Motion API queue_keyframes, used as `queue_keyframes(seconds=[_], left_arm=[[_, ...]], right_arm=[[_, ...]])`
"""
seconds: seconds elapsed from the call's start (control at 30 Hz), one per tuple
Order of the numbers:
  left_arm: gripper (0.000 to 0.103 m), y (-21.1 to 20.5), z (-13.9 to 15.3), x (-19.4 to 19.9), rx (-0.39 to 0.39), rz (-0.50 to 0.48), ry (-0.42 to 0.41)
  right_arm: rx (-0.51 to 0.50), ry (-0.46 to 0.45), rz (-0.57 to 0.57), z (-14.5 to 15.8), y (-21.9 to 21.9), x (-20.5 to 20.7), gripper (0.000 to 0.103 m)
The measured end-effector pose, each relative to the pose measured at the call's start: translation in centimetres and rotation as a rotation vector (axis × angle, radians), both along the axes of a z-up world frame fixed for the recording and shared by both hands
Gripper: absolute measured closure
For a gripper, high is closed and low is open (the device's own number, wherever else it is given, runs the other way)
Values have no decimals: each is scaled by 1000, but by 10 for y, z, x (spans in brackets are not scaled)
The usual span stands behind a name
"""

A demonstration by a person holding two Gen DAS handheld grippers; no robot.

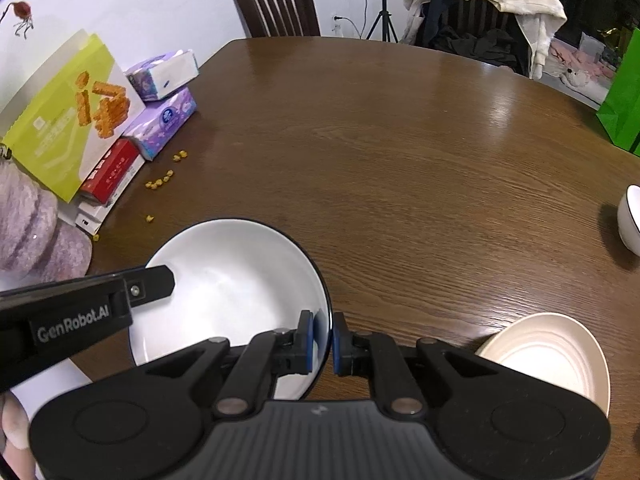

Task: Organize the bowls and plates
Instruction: 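Lower the white bowl with both grippers into the blue bowl, then set the white bowl down inside the blue bowl with both grippers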

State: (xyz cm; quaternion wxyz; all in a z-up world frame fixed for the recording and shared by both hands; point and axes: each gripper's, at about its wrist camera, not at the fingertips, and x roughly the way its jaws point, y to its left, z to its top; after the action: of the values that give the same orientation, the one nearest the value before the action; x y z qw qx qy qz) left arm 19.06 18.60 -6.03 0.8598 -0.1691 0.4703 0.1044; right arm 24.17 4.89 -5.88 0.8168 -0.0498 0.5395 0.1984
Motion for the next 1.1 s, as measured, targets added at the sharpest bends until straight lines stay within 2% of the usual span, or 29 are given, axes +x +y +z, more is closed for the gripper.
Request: queue_keyframes(seconds=[0.7, 1.1], left_arm=[[93, 39, -20, 0, 39, -10, 50], [93, 45, -44, 13, 76, -92, 81]], right_arm=[[-32, 12, 65, -19, 56, -3, 93], [-63, 27, 76, -40, 71, 2, 93]])
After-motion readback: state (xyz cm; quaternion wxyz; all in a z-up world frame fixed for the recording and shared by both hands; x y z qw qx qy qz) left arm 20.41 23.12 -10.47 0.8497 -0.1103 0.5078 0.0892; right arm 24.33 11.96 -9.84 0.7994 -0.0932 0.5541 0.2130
